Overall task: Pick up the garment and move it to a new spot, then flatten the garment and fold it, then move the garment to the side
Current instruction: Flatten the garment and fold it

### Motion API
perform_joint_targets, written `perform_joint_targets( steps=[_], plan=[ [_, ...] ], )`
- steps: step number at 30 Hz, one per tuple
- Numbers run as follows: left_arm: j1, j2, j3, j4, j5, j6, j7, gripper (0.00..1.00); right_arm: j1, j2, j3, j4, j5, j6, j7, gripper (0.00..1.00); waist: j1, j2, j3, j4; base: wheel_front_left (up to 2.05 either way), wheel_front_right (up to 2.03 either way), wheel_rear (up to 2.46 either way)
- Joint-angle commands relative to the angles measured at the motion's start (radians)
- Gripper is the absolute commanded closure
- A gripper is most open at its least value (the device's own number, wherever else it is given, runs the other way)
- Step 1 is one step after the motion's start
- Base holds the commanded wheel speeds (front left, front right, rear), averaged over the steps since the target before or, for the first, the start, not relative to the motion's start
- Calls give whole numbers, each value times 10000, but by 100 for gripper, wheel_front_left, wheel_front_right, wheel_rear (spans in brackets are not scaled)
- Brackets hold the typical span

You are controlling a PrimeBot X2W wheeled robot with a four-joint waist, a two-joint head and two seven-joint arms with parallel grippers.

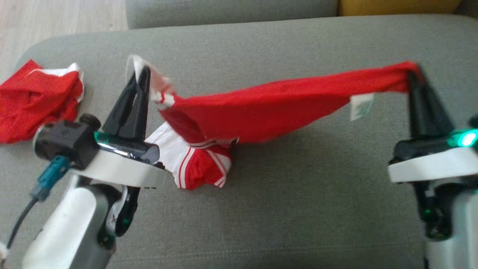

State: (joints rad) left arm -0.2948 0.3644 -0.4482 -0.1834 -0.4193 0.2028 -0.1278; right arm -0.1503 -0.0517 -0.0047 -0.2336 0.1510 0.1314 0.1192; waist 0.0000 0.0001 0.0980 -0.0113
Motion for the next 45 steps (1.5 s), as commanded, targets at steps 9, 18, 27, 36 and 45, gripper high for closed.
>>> perform_joint_targets(
  steps=[9, 18, 27, 36, 45],
  plan=[
    [-1640, 608, 646, -2003, 252, 189, 967, 100, -267, 15, -346, -2769, -324, -7, 1009, 100, 0, -1, -137, -207, 0, 0, 0],
    [-3859, 261, 482, -119, -373, -882, 1161, 100, -1910, -59, -658, -1587, 102, -7, 1061, 100, 0, -1, 528, -250, 0, 0, 0],
    [-8405, -555, 580, 4496, -117, -2025, -223, 100, -6686, -366, -328, 2075, 847, -7, 234, 100, 0, -1, 1862, -438, 0, 0, 0],
    [-11582, -969, 604, 8457, 471, -2405, -1185, 100, -10757, -200, 131, 6328, 1108, -7, -1817, 100, 0, -1, 2634, -661, 0, 0, 0],
    [-12314, -1706, 888, 10735, 474, -2557, -1335, 100, -12698, -47, 694, 10571, 906, -7, -3253, 100, 0, -1, 3627, -555, 0, 0, 0]
  ],
)
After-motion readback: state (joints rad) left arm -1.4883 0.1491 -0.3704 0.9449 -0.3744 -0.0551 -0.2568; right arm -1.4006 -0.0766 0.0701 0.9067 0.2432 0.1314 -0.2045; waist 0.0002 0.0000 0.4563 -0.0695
